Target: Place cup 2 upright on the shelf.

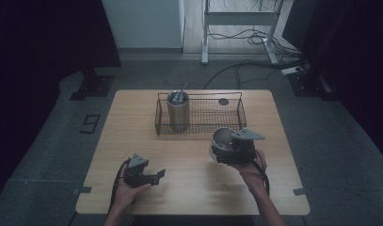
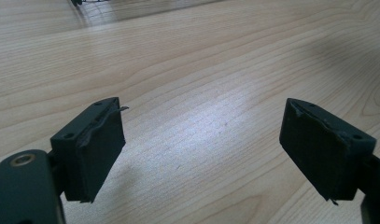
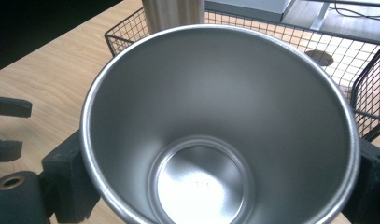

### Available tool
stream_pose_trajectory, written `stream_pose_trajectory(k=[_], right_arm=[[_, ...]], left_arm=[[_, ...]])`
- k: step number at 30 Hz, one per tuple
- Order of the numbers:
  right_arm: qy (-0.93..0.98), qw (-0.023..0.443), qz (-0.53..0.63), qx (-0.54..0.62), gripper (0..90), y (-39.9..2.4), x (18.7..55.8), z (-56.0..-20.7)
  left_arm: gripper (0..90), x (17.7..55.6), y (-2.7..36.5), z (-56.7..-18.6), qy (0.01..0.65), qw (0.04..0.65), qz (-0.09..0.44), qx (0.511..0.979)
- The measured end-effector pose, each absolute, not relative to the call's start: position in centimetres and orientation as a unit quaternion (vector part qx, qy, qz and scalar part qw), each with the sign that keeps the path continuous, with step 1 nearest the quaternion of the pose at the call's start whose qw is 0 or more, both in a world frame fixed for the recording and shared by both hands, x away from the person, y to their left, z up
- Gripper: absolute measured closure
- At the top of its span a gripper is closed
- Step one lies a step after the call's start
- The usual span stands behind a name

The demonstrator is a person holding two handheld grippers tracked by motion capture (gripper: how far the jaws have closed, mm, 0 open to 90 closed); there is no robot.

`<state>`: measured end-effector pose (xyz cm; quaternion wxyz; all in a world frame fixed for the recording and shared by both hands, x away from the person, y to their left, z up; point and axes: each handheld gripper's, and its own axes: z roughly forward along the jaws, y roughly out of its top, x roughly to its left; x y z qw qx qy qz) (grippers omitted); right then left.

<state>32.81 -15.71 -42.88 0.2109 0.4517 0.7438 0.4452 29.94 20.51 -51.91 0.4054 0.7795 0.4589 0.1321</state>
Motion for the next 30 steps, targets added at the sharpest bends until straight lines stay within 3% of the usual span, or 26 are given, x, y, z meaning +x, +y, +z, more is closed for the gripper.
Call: stream_pose_trajectory(k=[30], right_arm=[[0.738, 0.220, 0.451, 0.452, 7.5, -16.4, 36.0, -39.4]], left_arm=[[14.6, 30.0, 20.8, -51.9, 0.461, 0.409, 0.123, 0.778]])
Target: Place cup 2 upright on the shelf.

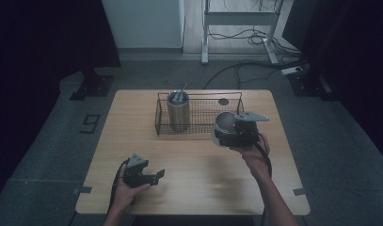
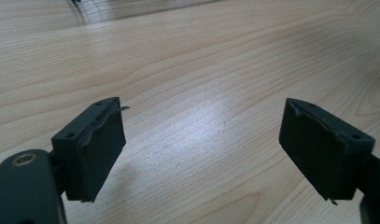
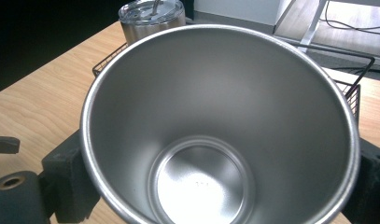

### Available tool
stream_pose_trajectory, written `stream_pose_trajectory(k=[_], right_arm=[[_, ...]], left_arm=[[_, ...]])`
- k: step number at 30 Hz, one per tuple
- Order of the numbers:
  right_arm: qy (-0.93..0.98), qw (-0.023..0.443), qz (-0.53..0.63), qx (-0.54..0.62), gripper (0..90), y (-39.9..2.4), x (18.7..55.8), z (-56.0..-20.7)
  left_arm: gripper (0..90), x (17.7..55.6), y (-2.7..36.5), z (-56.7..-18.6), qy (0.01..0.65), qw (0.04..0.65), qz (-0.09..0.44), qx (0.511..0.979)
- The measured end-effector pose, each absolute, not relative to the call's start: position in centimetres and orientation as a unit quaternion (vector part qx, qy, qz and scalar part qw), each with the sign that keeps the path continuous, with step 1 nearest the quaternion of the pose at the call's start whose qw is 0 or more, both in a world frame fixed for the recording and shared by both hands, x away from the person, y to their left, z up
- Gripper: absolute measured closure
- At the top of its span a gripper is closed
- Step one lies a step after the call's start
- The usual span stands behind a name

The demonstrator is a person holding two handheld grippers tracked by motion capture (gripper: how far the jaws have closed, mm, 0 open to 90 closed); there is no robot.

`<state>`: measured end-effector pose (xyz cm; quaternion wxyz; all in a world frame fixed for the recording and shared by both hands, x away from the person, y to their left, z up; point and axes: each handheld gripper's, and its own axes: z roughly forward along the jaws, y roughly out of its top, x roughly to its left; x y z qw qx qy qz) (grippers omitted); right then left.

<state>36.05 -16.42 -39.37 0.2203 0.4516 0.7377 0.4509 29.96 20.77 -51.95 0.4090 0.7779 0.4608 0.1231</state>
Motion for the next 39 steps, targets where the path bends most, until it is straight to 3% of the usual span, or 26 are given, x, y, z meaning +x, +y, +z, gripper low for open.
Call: stream_pose_trajectory(k=[39], right_arm=[[0.741, 0.230, 0.439, 0.453, 7.5, -16.8, 39.6, -38.0]], left_arm=[[14.6, 29.9, 20.4, -52.2, 0.456, 0.409, 0.113, 0.782]])
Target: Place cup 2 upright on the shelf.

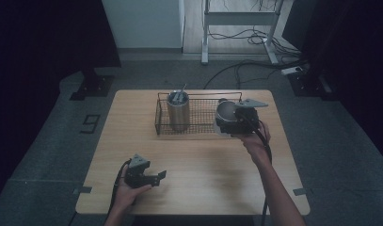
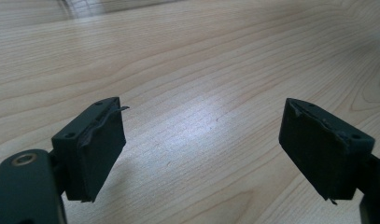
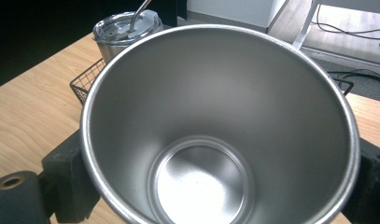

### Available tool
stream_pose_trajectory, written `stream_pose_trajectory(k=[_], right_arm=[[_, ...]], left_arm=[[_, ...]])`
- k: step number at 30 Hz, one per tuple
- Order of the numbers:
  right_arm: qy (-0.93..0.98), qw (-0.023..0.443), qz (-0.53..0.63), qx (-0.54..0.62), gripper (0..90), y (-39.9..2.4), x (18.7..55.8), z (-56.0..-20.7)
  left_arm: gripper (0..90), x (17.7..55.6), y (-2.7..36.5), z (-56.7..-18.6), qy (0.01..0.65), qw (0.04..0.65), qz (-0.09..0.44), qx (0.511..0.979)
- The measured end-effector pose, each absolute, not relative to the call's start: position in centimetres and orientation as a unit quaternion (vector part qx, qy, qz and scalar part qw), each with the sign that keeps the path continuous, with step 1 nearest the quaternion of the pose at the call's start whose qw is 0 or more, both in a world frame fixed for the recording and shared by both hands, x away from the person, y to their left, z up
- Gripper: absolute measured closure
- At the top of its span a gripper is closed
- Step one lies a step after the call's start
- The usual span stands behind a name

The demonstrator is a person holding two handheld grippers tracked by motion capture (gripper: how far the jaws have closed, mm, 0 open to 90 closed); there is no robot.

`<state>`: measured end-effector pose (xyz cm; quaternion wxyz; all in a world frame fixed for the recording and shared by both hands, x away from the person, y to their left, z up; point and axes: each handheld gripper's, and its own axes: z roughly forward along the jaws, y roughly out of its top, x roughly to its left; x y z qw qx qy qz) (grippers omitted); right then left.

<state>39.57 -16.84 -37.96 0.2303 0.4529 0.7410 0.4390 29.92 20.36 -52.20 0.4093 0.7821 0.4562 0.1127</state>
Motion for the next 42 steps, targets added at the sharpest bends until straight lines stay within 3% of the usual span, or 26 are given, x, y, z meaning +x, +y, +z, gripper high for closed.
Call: stream_pose_trajectory(k=[42], right_arm=[[0.740, 0.234, 0.419, 0.471, 7.5, -17.0, 44.7, -38.3]], left_arm=[[14.6, 29.9, 20.0, -52.5, 0.452, 0.404, 0.111, 0.788]])
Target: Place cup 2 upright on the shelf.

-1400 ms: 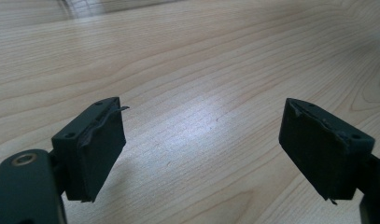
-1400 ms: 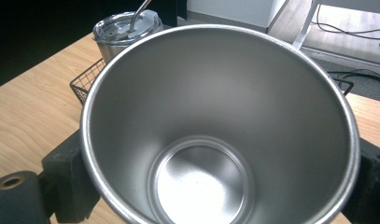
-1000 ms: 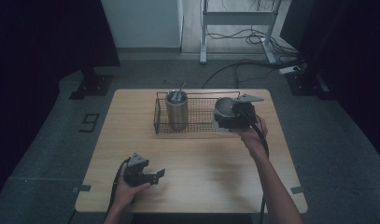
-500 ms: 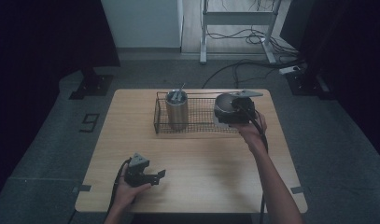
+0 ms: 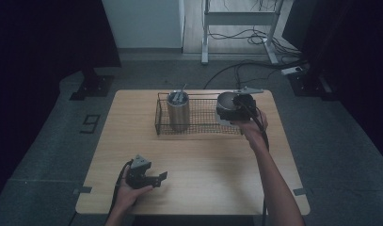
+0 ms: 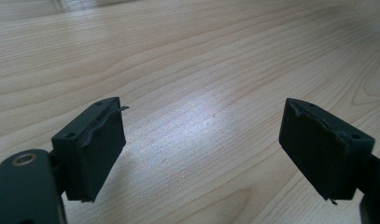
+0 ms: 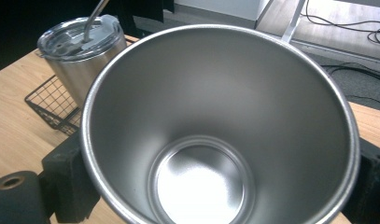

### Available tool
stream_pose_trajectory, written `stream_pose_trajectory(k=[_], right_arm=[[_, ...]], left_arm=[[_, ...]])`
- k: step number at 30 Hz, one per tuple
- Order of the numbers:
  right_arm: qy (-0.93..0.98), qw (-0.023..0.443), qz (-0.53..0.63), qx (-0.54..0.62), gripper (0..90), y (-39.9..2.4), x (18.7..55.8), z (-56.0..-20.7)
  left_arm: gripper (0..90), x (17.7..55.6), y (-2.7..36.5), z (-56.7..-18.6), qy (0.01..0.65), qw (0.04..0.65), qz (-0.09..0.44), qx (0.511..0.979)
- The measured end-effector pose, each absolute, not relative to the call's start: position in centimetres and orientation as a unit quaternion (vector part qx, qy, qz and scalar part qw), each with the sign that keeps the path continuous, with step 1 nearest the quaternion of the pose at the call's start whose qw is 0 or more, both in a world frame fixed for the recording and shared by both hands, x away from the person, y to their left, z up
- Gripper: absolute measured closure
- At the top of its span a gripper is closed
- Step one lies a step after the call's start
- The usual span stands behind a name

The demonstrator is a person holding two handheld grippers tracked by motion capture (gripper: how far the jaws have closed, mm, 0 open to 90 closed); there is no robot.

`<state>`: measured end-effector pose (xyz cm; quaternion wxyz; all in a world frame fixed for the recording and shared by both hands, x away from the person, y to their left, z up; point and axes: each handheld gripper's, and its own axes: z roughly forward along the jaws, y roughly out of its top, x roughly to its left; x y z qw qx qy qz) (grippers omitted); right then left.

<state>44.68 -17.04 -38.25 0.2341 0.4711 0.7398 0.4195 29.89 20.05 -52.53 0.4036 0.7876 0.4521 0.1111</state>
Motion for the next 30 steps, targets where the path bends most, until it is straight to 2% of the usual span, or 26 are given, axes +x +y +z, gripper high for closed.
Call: stream_pose_trajectory(k=[30], right_arm=[[0.744, 0.229, 0.403, 0.481, 7.5, -17.2, 48.1, -39.6]], left_arm=[[14.6, 29.8, 19.9, -52.7, 0.450, 0.399, 0.109, 0.791]])
